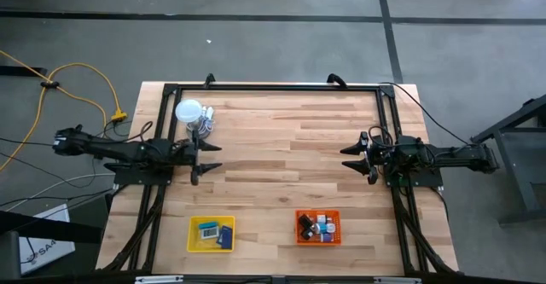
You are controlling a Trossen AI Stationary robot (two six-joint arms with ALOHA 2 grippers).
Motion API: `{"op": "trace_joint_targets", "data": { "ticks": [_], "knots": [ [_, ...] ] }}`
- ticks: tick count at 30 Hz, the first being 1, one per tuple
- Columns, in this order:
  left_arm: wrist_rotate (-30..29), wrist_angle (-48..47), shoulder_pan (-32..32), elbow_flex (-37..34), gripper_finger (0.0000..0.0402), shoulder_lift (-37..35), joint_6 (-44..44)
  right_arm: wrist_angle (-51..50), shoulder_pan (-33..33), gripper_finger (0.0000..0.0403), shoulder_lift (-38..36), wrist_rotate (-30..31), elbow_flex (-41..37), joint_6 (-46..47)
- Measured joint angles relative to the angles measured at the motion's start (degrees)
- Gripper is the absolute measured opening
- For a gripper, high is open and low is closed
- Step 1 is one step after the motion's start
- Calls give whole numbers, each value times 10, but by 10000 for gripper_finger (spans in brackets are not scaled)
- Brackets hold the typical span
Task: Pick & Place Office items
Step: Return to Home Position
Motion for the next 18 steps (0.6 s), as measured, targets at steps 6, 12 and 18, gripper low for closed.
{"op": "trace_joint_targets", "data": {
  "ticks": [6,12,18],
  "knots": [
    [12,-47,16,-6,254,-58,-7,0,0,210,0,0,0,0],
    [85,-60,50,-6,254,-73,23,0,0,210,0,0,0,0],
    [140,-69,93,-6,254,-72,17,0,0,210,0,0,0,0]
  ]
}}
